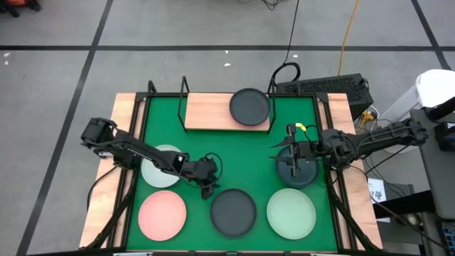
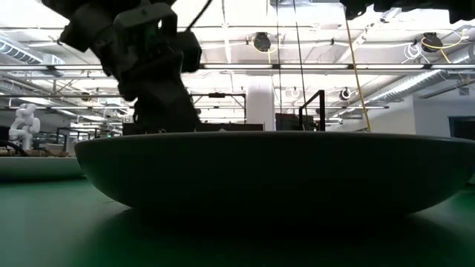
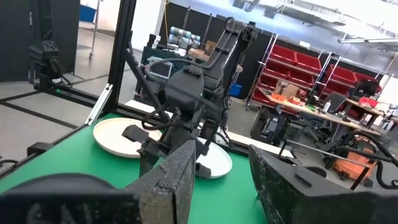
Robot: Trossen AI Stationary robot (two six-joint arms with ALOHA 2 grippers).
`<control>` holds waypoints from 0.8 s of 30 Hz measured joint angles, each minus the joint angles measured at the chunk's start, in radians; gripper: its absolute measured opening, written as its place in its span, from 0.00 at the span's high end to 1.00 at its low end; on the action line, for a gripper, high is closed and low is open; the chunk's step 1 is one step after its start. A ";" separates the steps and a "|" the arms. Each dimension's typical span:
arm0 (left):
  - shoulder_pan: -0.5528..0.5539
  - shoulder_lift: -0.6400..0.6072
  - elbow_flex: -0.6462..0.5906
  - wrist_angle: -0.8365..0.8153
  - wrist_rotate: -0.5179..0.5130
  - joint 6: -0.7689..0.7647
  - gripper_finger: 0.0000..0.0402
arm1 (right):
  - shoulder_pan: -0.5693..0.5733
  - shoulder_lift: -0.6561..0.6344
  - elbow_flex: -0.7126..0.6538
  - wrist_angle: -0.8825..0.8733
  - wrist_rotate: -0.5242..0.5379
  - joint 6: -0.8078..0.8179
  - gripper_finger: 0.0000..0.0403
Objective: Place and stack plates onto a shelf
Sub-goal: Stack the dark green plate on top of the other dark green plate on the shelf
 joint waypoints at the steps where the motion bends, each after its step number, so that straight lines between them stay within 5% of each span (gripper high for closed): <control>1: 0.000 0.011 0.000 0.000 0.011 -0.010 0.59 | 0.000 0.000 0.000 -0.003 0.000 0.000 0.67; 24: -0.080 0.106 -0.002 0.066 0.041 -0.163 0.59 | 0.000 0.001 0.000 -0.050 0.003 -0.018 0.67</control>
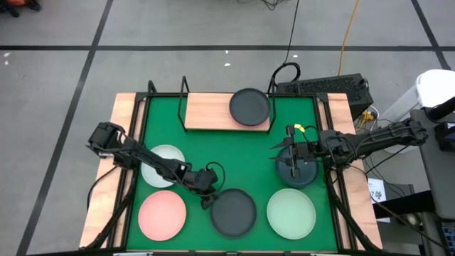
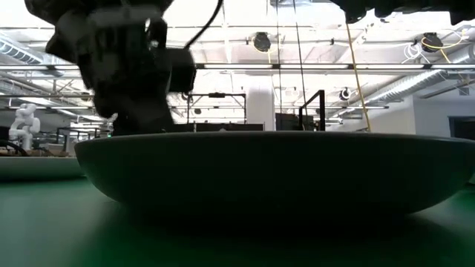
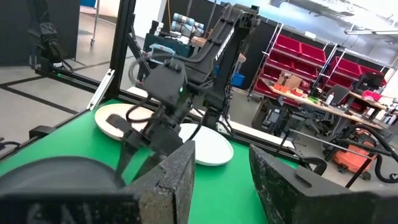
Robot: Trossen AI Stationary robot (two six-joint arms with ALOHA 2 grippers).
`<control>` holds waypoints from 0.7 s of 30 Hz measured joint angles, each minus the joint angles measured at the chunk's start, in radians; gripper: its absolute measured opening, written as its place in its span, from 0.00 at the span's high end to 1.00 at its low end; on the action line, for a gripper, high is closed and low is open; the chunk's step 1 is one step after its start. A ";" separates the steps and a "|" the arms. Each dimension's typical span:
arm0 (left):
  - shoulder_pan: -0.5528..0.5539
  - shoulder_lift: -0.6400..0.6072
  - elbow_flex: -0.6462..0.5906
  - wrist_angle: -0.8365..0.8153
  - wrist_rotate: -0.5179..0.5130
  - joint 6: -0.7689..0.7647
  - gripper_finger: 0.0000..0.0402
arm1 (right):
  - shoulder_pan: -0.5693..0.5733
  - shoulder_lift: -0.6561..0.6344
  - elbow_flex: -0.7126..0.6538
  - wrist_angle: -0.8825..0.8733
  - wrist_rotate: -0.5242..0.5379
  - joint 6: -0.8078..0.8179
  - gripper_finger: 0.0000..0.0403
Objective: Place and stack plates onto a shelf
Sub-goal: Stack the dark green plate on top of the other dark green plate on the shelf
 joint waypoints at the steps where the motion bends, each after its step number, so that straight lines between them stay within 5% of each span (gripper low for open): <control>1: -0.001 0.014 -0.001 0.006 -0.001 -0.013 0.59 | 0.000 0.000 0.000 -0.001 0.001 0.000 0.67; 8: 0.004 0.072 0.004 0.057 0.017 -0.035 0.61 | 0.000 0.000 0.000 -0.016 0.054 0.002 0.67; 16: 0.051 0.051 0.000 0.056 0.090 -0.040 0.94 | 0.000 0.000 0.000 -0.021 0.054 0.001 0.67; 21: 0.127 -0.001 0.000 0.103 0.070 -0.025 0.97 | 0.000 0.000 0.000 -0.022 0.054 -0.001 0.67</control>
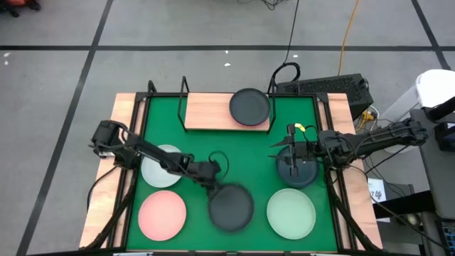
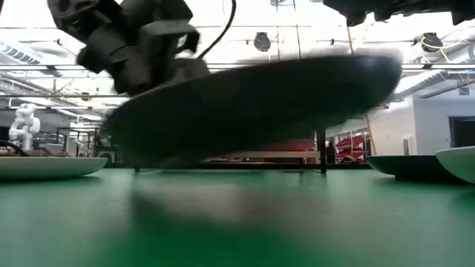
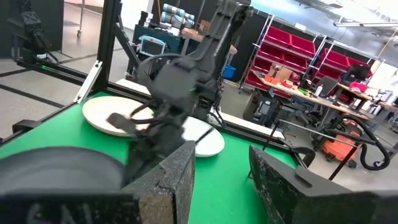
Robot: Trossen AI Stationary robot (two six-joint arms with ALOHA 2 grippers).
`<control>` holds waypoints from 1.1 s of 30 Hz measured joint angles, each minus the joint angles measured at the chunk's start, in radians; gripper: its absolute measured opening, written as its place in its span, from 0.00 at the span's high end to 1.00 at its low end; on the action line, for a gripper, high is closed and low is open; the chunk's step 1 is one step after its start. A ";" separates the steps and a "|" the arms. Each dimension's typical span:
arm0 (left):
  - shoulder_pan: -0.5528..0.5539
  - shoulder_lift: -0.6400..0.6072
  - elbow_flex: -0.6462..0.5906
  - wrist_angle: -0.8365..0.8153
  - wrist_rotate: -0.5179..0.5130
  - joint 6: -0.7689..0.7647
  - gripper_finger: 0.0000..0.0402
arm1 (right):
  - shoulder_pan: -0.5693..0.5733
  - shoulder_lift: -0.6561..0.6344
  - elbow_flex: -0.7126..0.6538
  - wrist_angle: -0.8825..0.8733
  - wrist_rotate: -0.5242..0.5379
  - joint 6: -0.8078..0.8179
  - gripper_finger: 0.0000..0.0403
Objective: Place and stack plates onto a shelf
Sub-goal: Stack the dark green plate on top of the other dark green plate on the shelf
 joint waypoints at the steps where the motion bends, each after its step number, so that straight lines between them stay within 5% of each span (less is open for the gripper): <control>1: 0.018 -0.016 0.001 0.027 -0.017 0.007 0.97 | 0.000 0.000 0.000 -0.003 0.000 0.000 0.67; 11: 0.348 -0.274 0.005 -0.046 -0.179 0.190 0.97 | 0.000 0.000 0.000 -0.021 0.000 -0.006 0.67; 16: 0.538 -0.316 0.083 -0.192 -0.138 0.223 0.97 | 0.000 0.000 0.000 -0.022 0.002 -0.009 0.67; 24: 0.683 -0.231 0.449 -0.609 -0.145 0.408 0.97 | -0.005 0.000 0.000 -0.031 0.029 -0.017 0.67; 33: 0.789 -0.015 0.708 -0.721 -0.079 0.461 0.97 | -0.007 0.000 0.000 -0.028 0.027 -0.018 0.67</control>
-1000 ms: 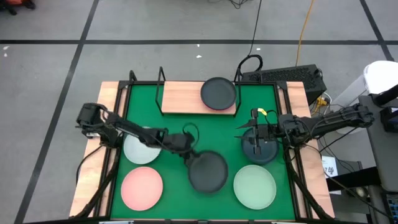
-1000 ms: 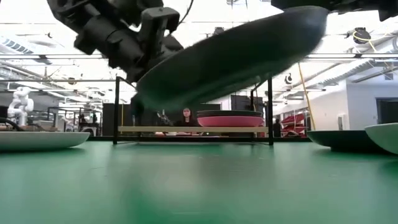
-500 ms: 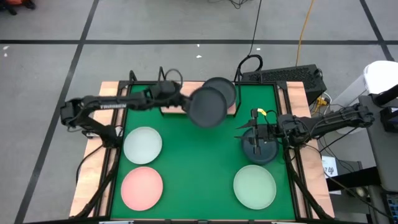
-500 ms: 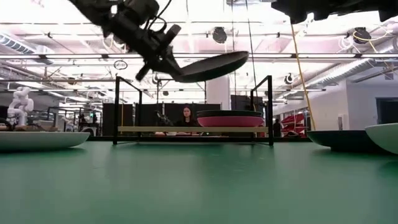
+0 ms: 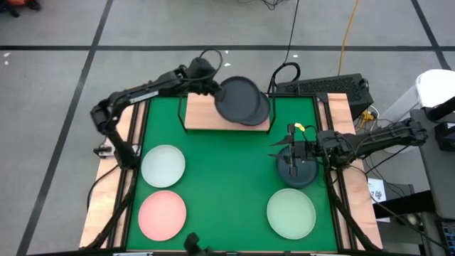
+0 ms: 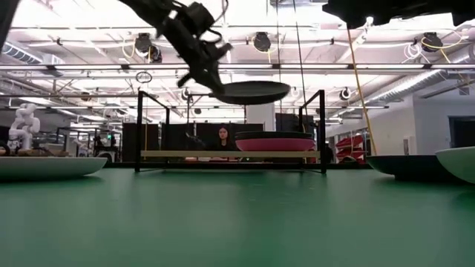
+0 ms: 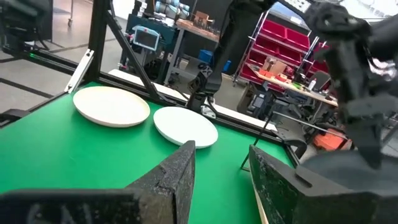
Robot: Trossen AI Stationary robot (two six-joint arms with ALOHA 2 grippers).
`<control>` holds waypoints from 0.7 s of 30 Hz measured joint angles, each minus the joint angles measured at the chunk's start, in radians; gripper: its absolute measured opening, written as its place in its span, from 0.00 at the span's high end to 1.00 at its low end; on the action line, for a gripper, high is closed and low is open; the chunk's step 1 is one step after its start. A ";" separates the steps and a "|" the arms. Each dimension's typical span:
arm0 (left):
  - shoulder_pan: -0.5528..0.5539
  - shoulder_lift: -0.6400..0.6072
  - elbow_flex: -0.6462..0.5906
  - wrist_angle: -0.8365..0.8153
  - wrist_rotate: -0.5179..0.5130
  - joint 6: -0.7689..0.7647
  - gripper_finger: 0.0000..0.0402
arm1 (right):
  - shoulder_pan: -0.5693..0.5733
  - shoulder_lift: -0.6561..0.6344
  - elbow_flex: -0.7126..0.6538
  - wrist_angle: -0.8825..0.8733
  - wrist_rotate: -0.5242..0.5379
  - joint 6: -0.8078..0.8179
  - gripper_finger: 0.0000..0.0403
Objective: Place and stack plates onto a shelf
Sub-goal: Stack the dark green plate on top of the other dark green plate on the shelf
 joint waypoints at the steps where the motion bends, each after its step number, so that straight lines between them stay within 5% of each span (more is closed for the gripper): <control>1: 0.005 0.025 0.018 0.021 0.019 -0.002 0.97 | 0.000 0.000 0.000 -0.001 0.000 0.000 0.67; 9: 0.000 0.200 0.128 0.051 0.050 -0.010 0.97 | 0.000 0.000 0.000 0.000 -0.001 0.016 0.67; 21: 0.000 0.267 0.159 0.065 0.048 0.015 0.93 | 0.000 0.000 0.000 -0.005 -0.001 0.016 0.67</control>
